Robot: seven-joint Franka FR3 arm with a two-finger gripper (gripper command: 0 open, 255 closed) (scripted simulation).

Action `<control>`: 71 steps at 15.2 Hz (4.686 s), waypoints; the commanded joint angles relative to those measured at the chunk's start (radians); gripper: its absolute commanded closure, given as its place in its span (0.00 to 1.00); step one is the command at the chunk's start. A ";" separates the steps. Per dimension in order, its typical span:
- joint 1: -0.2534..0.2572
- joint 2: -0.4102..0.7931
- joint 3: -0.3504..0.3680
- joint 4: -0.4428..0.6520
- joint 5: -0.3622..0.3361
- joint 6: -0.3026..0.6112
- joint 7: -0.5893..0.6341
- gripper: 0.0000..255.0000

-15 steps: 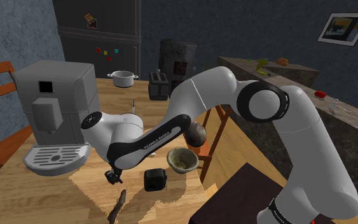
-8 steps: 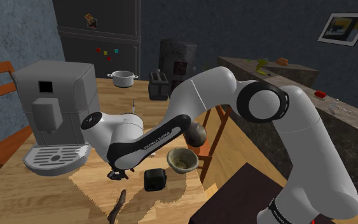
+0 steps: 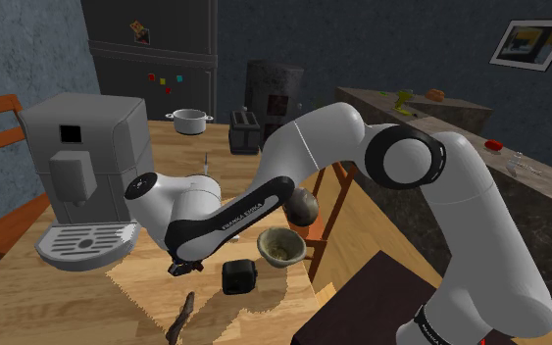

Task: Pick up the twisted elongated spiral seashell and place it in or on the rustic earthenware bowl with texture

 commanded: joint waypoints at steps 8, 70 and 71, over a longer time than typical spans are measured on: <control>-0.098 -0.047 -0.012 -0.343 0.391 0.632 0.871 0.00; -0.276 -0.378 0.094 -0.515 0.564 0.492 0.754 1.00; -0.300 -0.399 0.097 -0.544 0.578 0.498 0.726 1.00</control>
